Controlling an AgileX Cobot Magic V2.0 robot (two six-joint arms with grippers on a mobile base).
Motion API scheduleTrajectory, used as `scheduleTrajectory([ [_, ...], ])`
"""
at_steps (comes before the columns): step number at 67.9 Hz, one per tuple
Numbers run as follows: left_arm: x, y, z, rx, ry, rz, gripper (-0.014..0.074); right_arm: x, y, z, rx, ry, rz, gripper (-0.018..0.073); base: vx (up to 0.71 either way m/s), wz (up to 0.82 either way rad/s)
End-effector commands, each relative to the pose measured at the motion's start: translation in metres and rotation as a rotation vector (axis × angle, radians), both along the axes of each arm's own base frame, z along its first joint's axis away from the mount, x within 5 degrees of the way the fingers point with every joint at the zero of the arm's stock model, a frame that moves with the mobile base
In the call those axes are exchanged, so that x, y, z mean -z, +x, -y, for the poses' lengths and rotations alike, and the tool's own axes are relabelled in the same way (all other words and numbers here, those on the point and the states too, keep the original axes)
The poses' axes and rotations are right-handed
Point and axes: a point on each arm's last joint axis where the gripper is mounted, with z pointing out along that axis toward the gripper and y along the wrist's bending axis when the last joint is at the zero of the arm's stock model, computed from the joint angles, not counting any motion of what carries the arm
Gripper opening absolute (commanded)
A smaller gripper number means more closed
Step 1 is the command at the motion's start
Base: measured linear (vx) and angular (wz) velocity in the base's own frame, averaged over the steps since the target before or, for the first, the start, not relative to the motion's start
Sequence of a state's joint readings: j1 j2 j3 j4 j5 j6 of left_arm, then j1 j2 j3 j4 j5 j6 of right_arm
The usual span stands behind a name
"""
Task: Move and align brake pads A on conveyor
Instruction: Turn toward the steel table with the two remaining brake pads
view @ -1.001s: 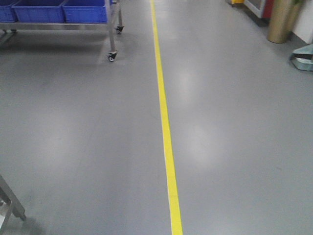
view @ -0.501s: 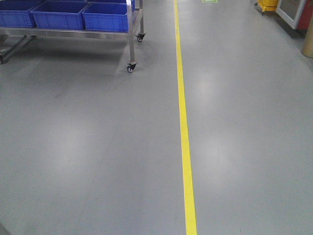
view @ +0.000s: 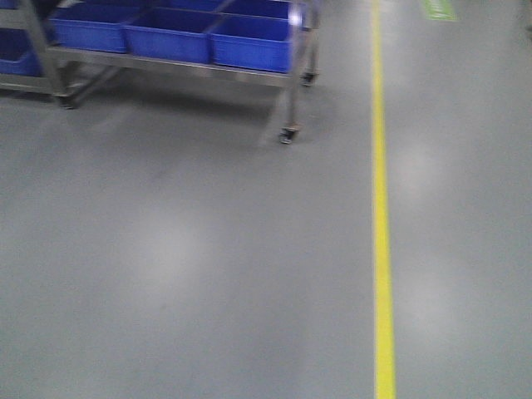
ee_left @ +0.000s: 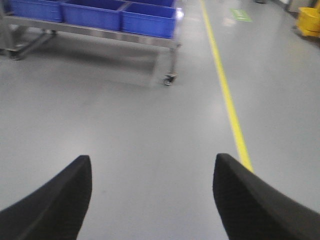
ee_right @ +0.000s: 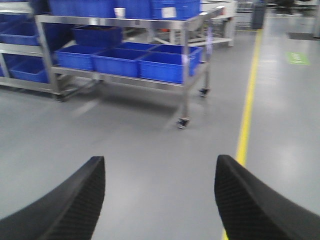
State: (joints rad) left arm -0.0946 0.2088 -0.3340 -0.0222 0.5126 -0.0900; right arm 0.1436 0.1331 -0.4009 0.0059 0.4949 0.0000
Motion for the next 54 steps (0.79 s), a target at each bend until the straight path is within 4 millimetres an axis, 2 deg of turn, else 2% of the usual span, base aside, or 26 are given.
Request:
scheduleTrajectory([
  [1, -0.0142, 0.0024, 0.0006, 0.002, -0.021, 0.086, 0.0503, -0.0136, 0.0008, 0.0003, 0.006, 0.007, 0.086, 0.0453, 0.41, 0.74],
  [54, -0.0143, 0.0022, 0.0006, 0.002, -0.021, 0.087, 0.0503, -0.0136, 0.0008, 0.0002, 0.005, 0.007, 0.086, 0.0453, 0.29, 0.99],
])
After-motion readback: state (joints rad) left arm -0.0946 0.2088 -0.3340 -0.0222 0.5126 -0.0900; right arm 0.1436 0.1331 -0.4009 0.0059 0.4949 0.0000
